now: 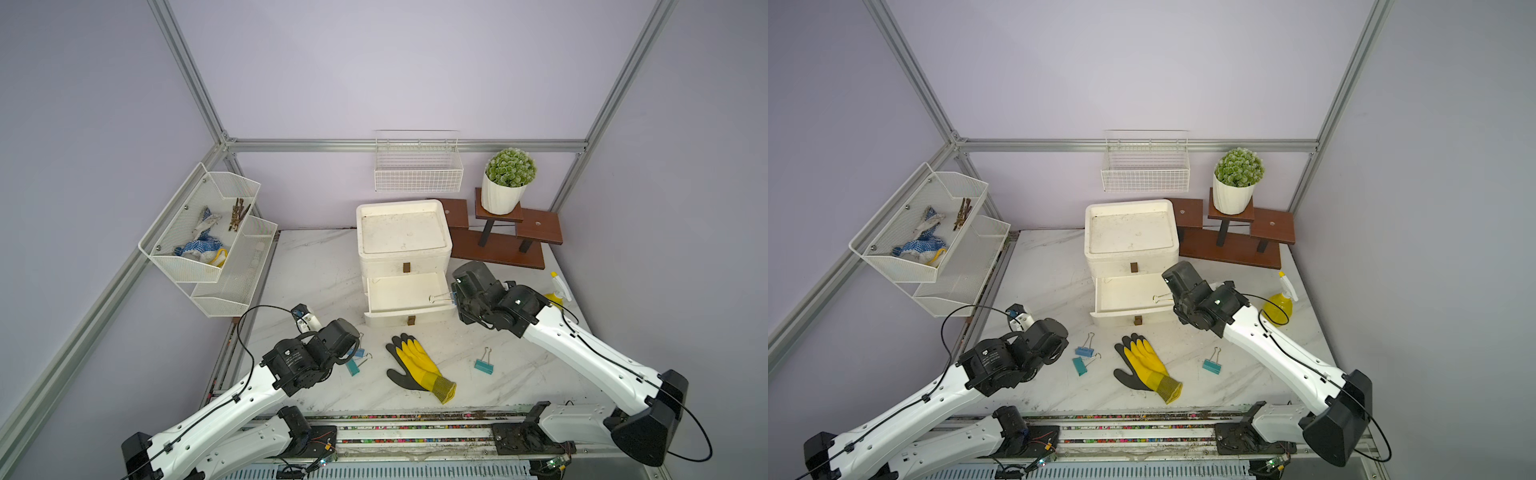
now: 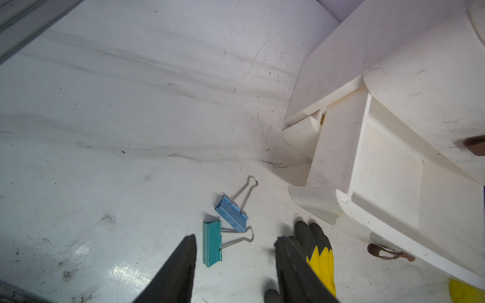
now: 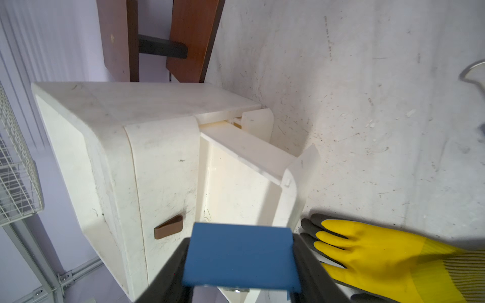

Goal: Put the binder clips in the drawer according to color
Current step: Place the binder clip in the drawer.

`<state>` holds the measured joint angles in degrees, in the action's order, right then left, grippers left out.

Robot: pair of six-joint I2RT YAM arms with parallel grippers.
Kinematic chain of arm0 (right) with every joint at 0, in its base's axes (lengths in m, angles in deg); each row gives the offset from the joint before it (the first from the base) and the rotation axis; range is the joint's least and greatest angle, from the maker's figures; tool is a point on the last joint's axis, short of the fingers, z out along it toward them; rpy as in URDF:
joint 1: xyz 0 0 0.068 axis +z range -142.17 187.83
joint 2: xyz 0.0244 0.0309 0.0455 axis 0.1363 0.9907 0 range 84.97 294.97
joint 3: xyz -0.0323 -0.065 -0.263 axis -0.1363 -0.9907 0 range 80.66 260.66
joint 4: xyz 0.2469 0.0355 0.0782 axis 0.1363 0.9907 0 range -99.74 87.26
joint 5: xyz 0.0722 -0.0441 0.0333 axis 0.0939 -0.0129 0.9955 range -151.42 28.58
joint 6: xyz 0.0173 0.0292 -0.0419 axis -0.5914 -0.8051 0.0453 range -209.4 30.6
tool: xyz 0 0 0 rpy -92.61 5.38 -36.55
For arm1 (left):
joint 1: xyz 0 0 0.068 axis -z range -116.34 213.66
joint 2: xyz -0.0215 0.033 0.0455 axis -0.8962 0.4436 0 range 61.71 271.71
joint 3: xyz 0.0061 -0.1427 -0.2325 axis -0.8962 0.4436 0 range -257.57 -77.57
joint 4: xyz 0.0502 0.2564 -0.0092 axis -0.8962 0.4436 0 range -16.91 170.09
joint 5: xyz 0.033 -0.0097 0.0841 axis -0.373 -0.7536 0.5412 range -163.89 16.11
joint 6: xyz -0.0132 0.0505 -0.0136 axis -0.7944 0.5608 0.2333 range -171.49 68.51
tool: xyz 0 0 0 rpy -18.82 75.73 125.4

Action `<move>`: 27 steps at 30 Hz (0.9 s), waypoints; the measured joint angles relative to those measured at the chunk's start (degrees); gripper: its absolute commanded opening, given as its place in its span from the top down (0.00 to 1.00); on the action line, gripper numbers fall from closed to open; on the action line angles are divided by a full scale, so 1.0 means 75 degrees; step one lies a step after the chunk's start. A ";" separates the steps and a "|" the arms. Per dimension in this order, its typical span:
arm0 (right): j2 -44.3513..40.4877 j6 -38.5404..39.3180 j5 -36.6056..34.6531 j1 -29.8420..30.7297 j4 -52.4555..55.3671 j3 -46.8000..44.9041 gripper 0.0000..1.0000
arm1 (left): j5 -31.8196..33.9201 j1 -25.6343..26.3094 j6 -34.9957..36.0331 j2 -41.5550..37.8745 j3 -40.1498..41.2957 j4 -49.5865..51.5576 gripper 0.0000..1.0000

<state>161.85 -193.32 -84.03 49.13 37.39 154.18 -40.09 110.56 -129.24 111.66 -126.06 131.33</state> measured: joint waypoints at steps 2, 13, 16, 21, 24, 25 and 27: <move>0.0405 0.0125 -0.0146 0.0085 -0.0187 0.0087 0.78 | -0.0181 -0.0114 -0.0017 -0.0052 0.0219 -0.0085 0.46; 0.1772 0.0277 -0.0318 0.0169 -0.0312 0.0793 0.76 | -0.0854 -0.0629 -0.0020 -0.0099 0.0621 -0.0414 0.46; 0.1988 0.0122 -0.0274 0.0175 -0.0219 0.0938 0.75 | -0.0877 -0.0635 -0.0020 -0.0061 0.0621 -0.0455 0.46; 0.2401 -0.0321 -0.0070 0.0175 -0.0082 0.1026 0.74 | -0.0877 -0.0638 -0.0006 0.0003 0.0621 -0.0458 0.46; 0.2655 -0.0440 0.0000 0.0166 -0.0102 0.1131 0.66 | -0.0915 -0.0717 0.0061 0.0154 0.0621 -0.0516 0.44; 0.2702 -0.0487 0.0020 0.0166 -0.0099 0.1169 0.62 | -0.0938 -0.0752 0.0076 0.0213 0.0621 -0.0533 0.43; 0.2736 -0.0542 0.0055 0.0166 -0.0099 0.1195 0.53 | -0.1020 -0.0825 0.0114 0.0326 0.0621 -0.0603 0.43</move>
<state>182.37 -197.38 -83.62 50.38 36.65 163.14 -47.74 104.37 -128.39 114.11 -121.40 126.81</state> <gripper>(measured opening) 0.536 0.568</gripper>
